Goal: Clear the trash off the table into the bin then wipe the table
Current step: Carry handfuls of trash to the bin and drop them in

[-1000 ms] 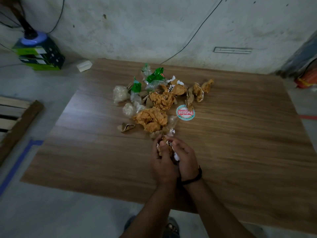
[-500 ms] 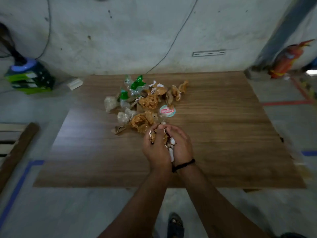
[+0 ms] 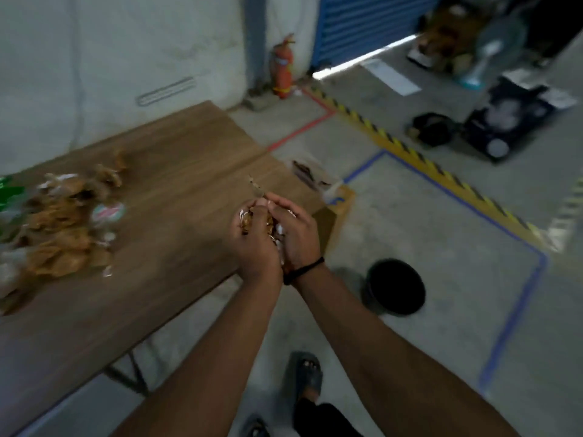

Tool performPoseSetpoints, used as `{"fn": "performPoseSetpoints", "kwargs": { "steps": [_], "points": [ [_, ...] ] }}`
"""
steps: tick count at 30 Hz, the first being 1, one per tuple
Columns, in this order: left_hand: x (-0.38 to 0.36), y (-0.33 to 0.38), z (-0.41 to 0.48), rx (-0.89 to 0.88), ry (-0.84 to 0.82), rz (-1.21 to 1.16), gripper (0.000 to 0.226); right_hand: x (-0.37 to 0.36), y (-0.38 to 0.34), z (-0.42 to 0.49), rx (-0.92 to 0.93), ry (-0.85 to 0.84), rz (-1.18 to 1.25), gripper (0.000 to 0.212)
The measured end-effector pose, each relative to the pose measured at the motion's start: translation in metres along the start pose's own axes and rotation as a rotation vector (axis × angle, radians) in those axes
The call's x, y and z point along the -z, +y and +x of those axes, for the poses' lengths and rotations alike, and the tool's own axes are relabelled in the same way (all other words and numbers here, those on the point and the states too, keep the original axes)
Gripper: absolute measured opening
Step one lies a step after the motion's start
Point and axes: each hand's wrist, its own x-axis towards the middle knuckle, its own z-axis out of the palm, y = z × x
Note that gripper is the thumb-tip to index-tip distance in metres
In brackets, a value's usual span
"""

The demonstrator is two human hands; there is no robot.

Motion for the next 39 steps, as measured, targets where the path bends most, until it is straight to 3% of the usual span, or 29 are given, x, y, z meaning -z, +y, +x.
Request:
{"fn": "performPoseSetpoints", "kwargs": {
  "steps": [4, 9, 12, 16, 22, 26, 28, 30, 33, 35, 36, 39],
  "points": [
    [-0.071, -0.053, -0.055, 0.129, -0.164, 0.025, 0.017, 0.091, -0.045, 0.004, 0.131, 0.194, 0.03, 0.014],
    [-0.139, -0.133, -0.109, 0.167, -0.343, 0.128, 0.012, 0.204, -0.082, 0.013, 0.155, 0.35, 0.112, 0.016],
    [-0.176, -0.193, -0.13, 0.252, -0.383, 0.187, 0.003, 0.275, -0.09, 0.028, 0.13, 0.44, 0.137, 0.018],
    [-0.203, -0.294, -0.148, 0.446, -0.379, 0.259, 0.009, 0.374, -0.069, 0.058, 0.044, 0.581, 0.167, 0.017],
    [-0.198, -0.448, -0.146, 0.671, -0.367, 0.449, 0.012, 0.508, 0.018, 0.108, -0.119, 0.766, 0.192, 0.02],
    [-0.168, -0.568, -0.128, 0.814, -0.359, 0.574, 0.016, 0.591, 0.099, 0.147, -0.219, 0.802, 0.212, 0.041],
    [-0.166, -0.602, -0.12, 0.829, -0.413, 0.645, 0.019, 0.686, 0.222, 0.194, -0.246, 0.805, 0.245, 0.047],
    [-0.158, -0.638, -0.112, 0.883, -0.493, 0.691, 0.042, 0.755, 0.293, 0.226, -0.367, 0.824, 0.345, 0.053],
    [-0.13, -0.714, -0.092, 0.962, -0.458, 0.65, 0.073, 0.747, 0.29, 0.238, -0.332, 0.835, 0.121, 0.05],
    [-0.082, -0.804, -0.064, 1.028, -0.355, 0.609, 0.09, 0.717, 0.249, 0.231, -0.341, 0.985, 0.188, 0.046],
    [-0.066, -0.83, -0.053, 1.073, -0.319, 0.577, 0.093, 0.719, 0.247, 0.229, -0.355, 1.011, 0.242, 0.049],
    [-0.084, -0.79, -0.058, 1.049, -0.251, 0.609, 0.074, 0.742, 0.277, 0.238, -0.312, 0.97, 0.36, 0.075]
  ]
}}
